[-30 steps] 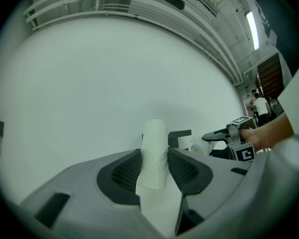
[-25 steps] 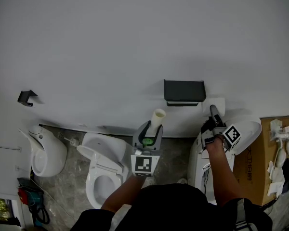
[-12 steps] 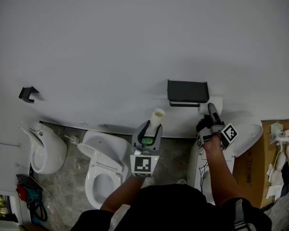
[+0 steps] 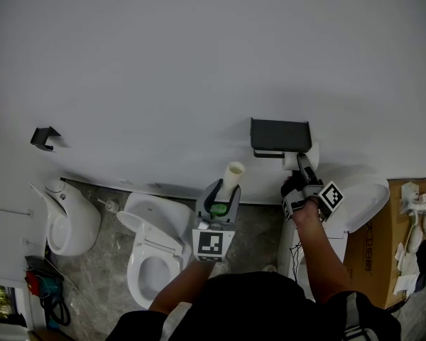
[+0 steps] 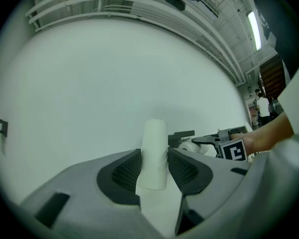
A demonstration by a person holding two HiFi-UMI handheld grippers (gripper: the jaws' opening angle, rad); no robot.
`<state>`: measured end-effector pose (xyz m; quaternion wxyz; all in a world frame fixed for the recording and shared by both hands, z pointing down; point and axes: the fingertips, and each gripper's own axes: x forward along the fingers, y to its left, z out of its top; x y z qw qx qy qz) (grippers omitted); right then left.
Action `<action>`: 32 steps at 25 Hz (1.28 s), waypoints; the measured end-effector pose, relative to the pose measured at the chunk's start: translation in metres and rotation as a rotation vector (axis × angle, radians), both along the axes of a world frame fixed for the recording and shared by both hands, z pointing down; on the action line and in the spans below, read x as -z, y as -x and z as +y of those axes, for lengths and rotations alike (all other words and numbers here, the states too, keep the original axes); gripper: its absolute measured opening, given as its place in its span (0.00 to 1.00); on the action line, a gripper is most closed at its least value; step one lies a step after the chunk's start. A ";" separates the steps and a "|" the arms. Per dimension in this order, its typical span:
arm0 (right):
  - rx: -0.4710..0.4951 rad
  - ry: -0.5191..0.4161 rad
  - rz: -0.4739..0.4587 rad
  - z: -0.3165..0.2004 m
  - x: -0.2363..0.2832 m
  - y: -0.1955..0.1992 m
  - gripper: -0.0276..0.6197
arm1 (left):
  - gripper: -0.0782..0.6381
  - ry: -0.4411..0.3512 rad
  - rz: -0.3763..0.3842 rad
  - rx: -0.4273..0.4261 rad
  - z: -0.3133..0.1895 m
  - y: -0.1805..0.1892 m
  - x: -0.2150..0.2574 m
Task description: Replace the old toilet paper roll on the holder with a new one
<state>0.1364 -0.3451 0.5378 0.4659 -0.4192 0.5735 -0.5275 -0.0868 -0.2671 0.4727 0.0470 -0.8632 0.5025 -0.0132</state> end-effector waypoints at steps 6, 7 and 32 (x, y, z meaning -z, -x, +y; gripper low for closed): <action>0.038 0.011 -0.001 -0.007 0.001 0.033 0.46 | 0.34 0.000 -0.008 0.025 -0.003 0.022 0.002; 0.043 0.014 0.002 -0.009 0.001 0.037 0.46 | 0.34 0.000 -0.005 0.031 -0.004 0.025 0.002; 0.058 -0.020 0.041 -0.007 -0.003 0.052 0.48 | 0.34 0.005 0.011 0.064 -0.002 0.029 0.006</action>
